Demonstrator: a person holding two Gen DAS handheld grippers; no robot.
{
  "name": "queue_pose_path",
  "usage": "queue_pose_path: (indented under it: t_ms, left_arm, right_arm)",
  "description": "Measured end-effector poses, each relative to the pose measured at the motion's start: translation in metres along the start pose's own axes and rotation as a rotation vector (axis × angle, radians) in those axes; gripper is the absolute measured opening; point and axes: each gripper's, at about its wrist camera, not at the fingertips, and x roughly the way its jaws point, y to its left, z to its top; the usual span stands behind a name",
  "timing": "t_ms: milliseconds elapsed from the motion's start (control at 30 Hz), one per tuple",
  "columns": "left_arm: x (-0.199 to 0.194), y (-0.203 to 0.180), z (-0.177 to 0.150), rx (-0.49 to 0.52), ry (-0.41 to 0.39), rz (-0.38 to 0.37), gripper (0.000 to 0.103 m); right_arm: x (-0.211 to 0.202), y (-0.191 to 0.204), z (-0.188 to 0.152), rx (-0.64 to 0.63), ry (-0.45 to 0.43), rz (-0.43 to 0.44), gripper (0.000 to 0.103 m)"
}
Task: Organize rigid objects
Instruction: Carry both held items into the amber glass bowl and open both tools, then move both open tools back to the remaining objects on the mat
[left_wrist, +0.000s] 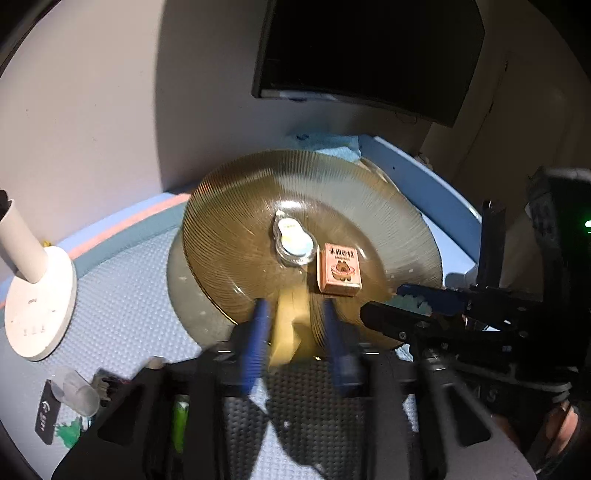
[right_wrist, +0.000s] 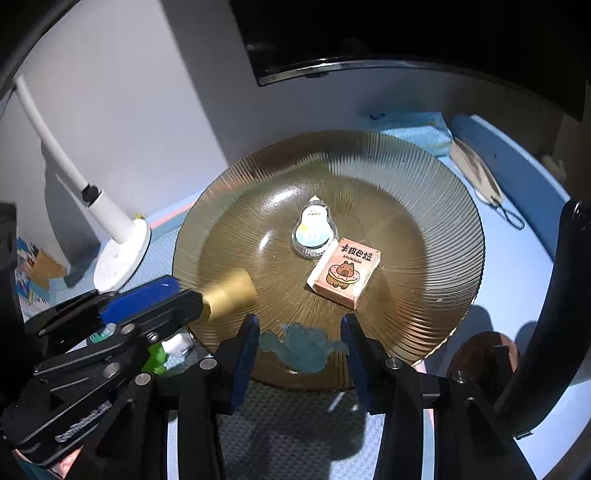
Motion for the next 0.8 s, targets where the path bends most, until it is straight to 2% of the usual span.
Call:
queue_pose_path:
  t_ms: [33, 100, 167, 200, 233, 333, 500, 567, 667, 800]
  left_arm:
    - [-0.009, 0.004, 0.000, -0.007, -0.026, 0.001, 0.045]
    - [-0.028, 0.012, 0.001, -0.024, -0.060, -0.004, 0.046]
    - [-0.056, 0.023, -0.005, -0.052, -0.109, 0.000, 0.055]
    - [-0.071, 0.029, -0.010, -0.066, -0.142, 0.013, 0.066]
    - [-0.091, 0.036, -0.019, -0.081, -0.188, 0.039, 0.073]
    - [-0.134, 0.057, -0.044, -0.114, -0.256, 0.119, 0.073]
    - [-0.195, 0.099, -0.089, -0.226, -0.323, 0.262, 0.073]
    - [-0.208, 0.115, -0.106, -0.274, -0.330, 0.287, 0.073]
    - [-0.214, 0.139, -0.137, -0.344, -0.306, 0.327, 0.073]
    - [-0.190, 0.168, -0.181, -0.416, -0.232, 0.409, 0.073]
  right_arm:
    - [-0.003, -0.003, 0.000, 0.019, -0.010, 0.001, 0.052]
    - [-0.018, -0.010, 0.000, 0.053, -0.069, 0.006, 0.052]
    - [-0.036, -0.013, -0.001, 0.073, -0.129, 0.015, 0.054]
    - [-0.046, -0.012, -0.003, 0.072, -0.158, 0.018, 0.055]
    - [-0.052, -0.010, -0.005, 0.068, -0.171, 0.020, 0.056]
    - [-0.065, 0.009, -0.016, 0.017, -0.193, 0.048, 0.057]
    - [-0.071, 0.058, -0.035, -0.092, -0.189, 0.127, 0.057]
    - [-0.069, 0.083, -0.045, -0.146, -0.187, 0.163, 0.062]
    - [-0.055, 0.114, -0.064, -0.200, -0.174, 0.205, 0.063]
    - [-0.021, 0.135, -0.096, -0.251, -0.165, 0.232, 0.063]
